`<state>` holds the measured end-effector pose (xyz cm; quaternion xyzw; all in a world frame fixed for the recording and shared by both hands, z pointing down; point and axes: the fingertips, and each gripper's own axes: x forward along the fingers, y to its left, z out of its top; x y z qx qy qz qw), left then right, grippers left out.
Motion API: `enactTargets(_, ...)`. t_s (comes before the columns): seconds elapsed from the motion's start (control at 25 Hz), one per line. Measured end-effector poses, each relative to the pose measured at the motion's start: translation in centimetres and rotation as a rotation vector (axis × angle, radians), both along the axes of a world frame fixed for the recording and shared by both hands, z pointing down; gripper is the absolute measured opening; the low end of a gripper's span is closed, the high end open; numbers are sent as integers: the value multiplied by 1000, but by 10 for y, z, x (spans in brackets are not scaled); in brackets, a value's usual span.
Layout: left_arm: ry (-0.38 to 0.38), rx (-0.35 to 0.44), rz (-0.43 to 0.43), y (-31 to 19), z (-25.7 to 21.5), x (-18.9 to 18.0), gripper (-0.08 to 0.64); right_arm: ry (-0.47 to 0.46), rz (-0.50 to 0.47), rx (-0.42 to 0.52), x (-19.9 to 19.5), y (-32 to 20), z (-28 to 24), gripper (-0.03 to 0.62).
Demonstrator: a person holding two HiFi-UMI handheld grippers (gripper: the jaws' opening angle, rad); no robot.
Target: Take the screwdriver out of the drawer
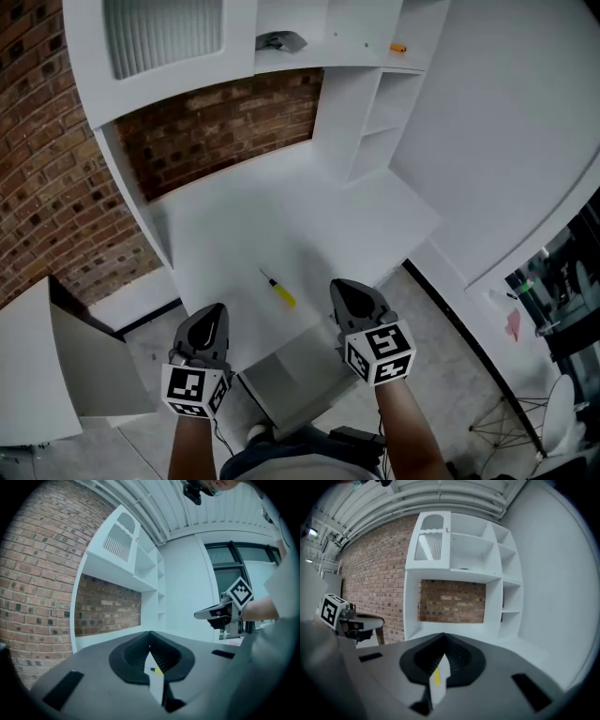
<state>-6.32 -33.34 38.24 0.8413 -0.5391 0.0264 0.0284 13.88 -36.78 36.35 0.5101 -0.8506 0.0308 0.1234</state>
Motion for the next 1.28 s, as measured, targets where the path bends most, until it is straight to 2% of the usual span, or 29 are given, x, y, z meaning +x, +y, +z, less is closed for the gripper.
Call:
enactTargets(0.2, 11, 70, 45, 4, -30, 21, 14, 29, 82, 144, 29, 51, -48, 11)
enactTargets(0.48, 25, 189, 96, 22, -81, 47, 14, -35, 255, 264, 84, 112, -88, 11)
enactTargets(0.68, 17, 242, 128, 40, -104, 61, 14, -20, 318, 306, 104, 140, -102, 9)
enactTargets(0.8, 20, 252, 143, 48, -107, 67, 14, -61, 324, 324, 107, 152, -109, 9)
enactTargets(1.28, 10, 275, 188, 66, -117, 83, 14, -62, 366, 319, 119, 181, -108, 9)
